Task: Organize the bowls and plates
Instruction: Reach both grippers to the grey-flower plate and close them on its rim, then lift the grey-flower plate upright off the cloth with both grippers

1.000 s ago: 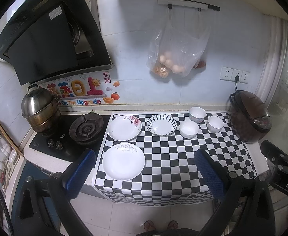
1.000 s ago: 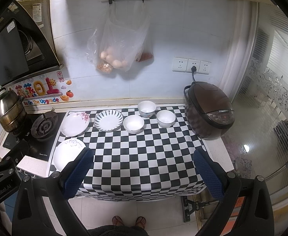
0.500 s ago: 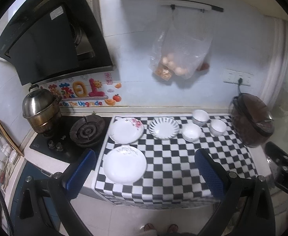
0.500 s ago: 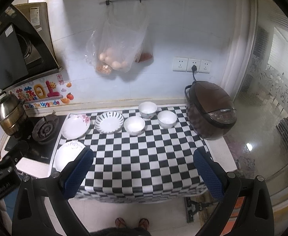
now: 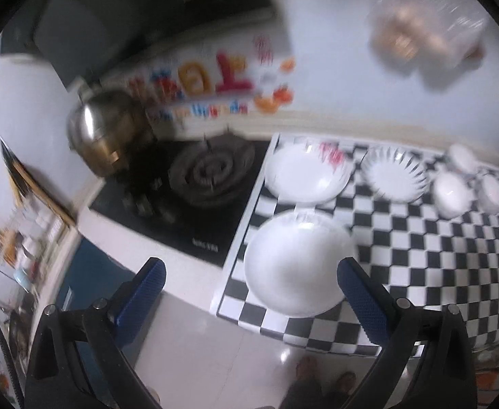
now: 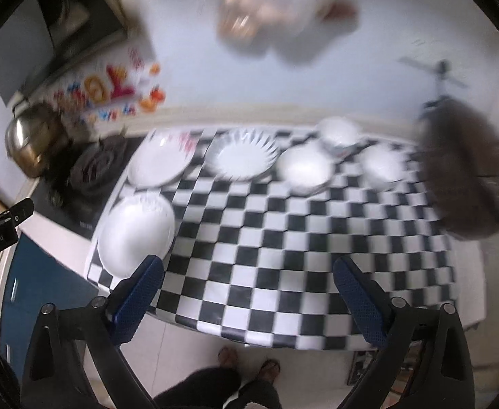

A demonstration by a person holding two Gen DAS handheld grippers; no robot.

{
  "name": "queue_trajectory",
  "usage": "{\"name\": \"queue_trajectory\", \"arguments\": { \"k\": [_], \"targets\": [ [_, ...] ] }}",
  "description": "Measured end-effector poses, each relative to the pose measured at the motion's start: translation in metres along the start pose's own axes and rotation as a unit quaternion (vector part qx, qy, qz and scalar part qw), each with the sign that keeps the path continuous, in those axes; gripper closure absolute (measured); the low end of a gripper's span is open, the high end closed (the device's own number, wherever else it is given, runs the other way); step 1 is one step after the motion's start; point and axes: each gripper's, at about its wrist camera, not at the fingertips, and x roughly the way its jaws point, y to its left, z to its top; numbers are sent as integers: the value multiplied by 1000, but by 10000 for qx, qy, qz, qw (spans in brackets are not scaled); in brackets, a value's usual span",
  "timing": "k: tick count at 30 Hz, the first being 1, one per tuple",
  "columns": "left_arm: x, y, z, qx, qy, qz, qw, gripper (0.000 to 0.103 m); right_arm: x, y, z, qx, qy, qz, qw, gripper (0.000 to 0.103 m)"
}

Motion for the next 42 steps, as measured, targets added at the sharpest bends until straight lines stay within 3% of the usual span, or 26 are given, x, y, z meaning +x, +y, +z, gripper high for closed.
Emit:
{"name": "queue_trajectory", "arguments": {
  "k": [4, 8, 13, 18, 19, 23, 27, 29, 30, 31, 32, 35, 42],
  "targets": [
    [72, 17, 5, 9, 555, -2, 9985, 0, 74, 27, 10, -57, 427, 303, 9986, 7],
    [141, 38, 9, -163, 1264, -528, 9904, 1, 152, 55, 25, 54, 994, 630, 9930, 12],
    [232, 54, 5, -266, 2305, -1261, 9645, 22, 229, 79, 35, 571, 1736, 1235, 9754, 17],
    [284, 58, 2, -170, 2754, -1530, 9489, 40, 299, 104, 33, 854, 2536, 1530, 9513, 28],
    [290, 57, 1, -123, 2803, -1594, 9465, 47, 308, 109, 33, 842, 2646, 1549, 9481, 33],
    [299, 43, 1, 237, 2853, -1741, 9422, 52, 334, 128, 28, 809, 2991, 1659, 9362, 47],
    [295, 28, 5, 548, 2770, -1853, 9413, 61, 341, 133, 23, 832, 3129, 1610, 9323, 53],
    [292, 22, 6, 644, 2773, -1855, 9405, 63, 347, 131, 23, 914, 3186, 1577, 9302, 60],
    [290, 17, 6, 712, 2799, -1927, 9378, 71, 347, 129, 23, 977, 3203, 1573, 9290, 62],
    [290, 12, 5, 711, 2938, -2096, 9299, 76, 348, 127, 23, 1001, 3216, 1547, 9288, 69],
    [289, 8, 4, 720, 2954, -2079, 9297, 75, 350, 123, 23, 1013, 3236, 1513, 9285, 76],
    [283, 4, 1, 800, 2868, -2059, 9322, 73, 351, 113, 22, 1128, 3238, 1558, 9263, 85],
    [275, 10, 1, 548, 2874, -2002, 9350, 74, 348, 110, 22, 976, 3154, 1686, 9288, 86]
  ]
}}
